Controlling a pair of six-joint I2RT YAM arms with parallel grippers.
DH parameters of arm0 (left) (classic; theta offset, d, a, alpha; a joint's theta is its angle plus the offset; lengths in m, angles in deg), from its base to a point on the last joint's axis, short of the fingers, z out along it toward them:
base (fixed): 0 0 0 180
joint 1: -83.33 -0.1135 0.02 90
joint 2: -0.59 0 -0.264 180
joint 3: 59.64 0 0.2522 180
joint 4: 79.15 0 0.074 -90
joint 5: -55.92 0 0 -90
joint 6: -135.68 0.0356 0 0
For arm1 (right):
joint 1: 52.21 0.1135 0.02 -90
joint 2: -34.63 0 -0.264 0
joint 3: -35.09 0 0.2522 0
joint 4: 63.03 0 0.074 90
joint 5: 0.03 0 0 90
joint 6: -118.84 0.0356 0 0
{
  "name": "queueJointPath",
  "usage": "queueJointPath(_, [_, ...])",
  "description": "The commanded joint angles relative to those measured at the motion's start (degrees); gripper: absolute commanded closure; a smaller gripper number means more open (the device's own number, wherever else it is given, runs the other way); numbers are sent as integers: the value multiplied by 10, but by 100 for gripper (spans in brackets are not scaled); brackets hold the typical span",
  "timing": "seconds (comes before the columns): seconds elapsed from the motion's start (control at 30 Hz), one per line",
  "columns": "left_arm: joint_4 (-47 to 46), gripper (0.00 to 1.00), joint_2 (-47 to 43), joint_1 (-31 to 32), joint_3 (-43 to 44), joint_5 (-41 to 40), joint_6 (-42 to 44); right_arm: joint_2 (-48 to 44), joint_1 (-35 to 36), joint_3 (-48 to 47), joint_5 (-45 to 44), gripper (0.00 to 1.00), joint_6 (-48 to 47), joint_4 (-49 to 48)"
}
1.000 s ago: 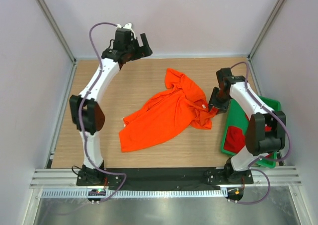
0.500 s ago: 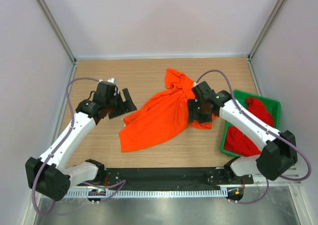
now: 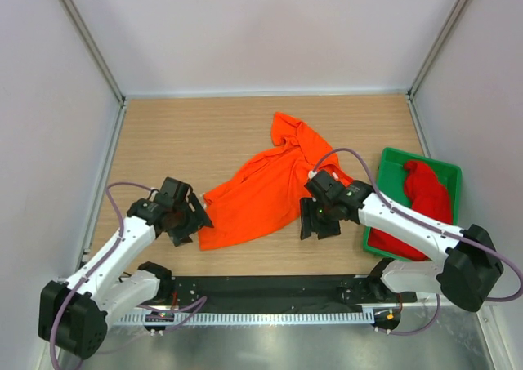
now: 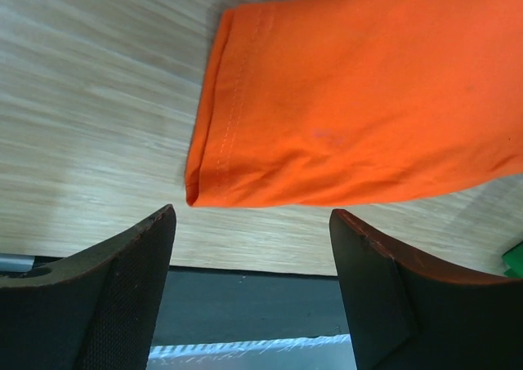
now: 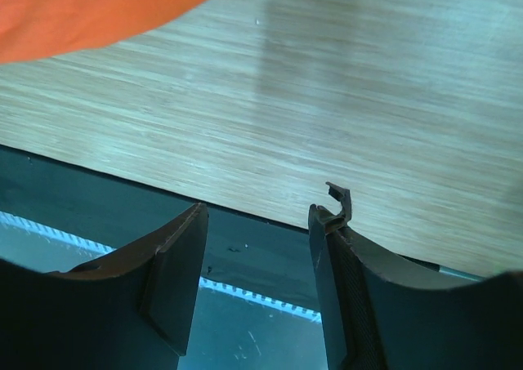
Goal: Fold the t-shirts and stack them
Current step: Flatten the tshirt out
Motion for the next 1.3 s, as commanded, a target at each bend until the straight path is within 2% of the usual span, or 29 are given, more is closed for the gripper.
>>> queueJointPath(0.0, [-31, 25, -16, -1, -21, -8, -42, -10, 12, 8, 20, 41, 34, -46])
queueJointPath(0.3, [-31, 27, -13, -1, -65, 14, -45, 4, 31, -1, 13, 41, 32, -53])
queueJointPath(0.47, [-62, 36, -13, 0, -85, 19, -54, 6, 32, 12, 17, 41, 33, -65])
queueJointPath(0.6, [-81, 37, 23, 0, -83, 32, -39, 4, 32, 14, 17, 41, 29, -66])
queueJointPath(0.63, [-81, 41, 30, 1, -82, 33, -36, 2, 32, 14, 15, 41, 26, -65])
queueJointPath(0.67, [-83, 53, 39, 0, -80, 31, -34, -3, 32, 14, 14, 41, 26, -65])
queueJointPath(0.7, [-84, 57, 42, 0, -80, 31, -31, -5, 32, 14, 13, 41, 25, -66])
queueJointPath(0.83, [-97, 65, 52, 0, -78, 35, -29, -18, 32, 16, 9, 41, 25, -62])
queueJointPath(0.87, [-97, 79, 56, 0, -75, 38, -26, -20, 32, 19, 8, 41, 26, -61])
queueJointPath(0.97, [-88, 100, 60, 0, -57, 57, -20, -31, 32, 24, 6, 41, 25, -58])
queueJointPath(1.13, [-25, 100, 2, 0, -8, 88, -20, -52, 32, 29, -1, 42, 25, -48])
queueJointPath(1.27, [7, 100, -27, -2, 45, 68, -50, -72, 32, 31, -6, 42, 28, -48])
